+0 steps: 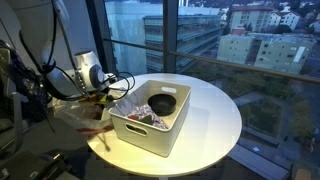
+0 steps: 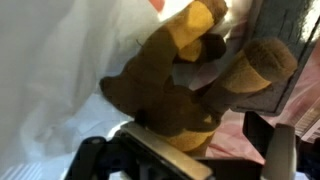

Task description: Move the stuffed animal and white board eraser from the plastic bug to the white tub

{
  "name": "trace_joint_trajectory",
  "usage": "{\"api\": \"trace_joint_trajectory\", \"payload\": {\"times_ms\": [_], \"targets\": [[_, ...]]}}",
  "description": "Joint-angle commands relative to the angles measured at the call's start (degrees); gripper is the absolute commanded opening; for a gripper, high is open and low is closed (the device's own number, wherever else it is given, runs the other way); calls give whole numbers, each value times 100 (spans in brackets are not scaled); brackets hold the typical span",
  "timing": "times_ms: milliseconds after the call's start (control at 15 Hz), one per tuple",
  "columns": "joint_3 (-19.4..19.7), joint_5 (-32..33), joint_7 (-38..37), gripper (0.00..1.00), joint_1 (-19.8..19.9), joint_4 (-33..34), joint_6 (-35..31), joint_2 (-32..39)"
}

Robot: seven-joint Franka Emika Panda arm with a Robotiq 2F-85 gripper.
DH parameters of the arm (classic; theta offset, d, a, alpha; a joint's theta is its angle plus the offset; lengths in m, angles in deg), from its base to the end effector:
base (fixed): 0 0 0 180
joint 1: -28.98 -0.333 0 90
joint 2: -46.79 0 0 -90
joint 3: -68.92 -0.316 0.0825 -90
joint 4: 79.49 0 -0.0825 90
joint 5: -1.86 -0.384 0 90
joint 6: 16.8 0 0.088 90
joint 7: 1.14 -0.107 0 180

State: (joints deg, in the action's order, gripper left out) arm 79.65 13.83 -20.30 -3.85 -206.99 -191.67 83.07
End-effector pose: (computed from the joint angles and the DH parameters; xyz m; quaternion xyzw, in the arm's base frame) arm 0.5028 0.2160 0.1089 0.9813 0.1506 0.1152 0.0342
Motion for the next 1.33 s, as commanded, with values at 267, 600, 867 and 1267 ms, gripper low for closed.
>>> {"api": "trace_joint_trajectory", "payload": {"times_ms": [267, 600, 867, 1267], "targets": [[2274, -1059, -3, 75, -2401, 325, -1276, 1238], [2324, -1677, 261, 46, -2765, 85, -741, 1162], [2159, -1609, 291, 15, -2635, 116, -351, 1038], [1997, -1235, 561, 7, -2289, 105, 803, 227]]}}
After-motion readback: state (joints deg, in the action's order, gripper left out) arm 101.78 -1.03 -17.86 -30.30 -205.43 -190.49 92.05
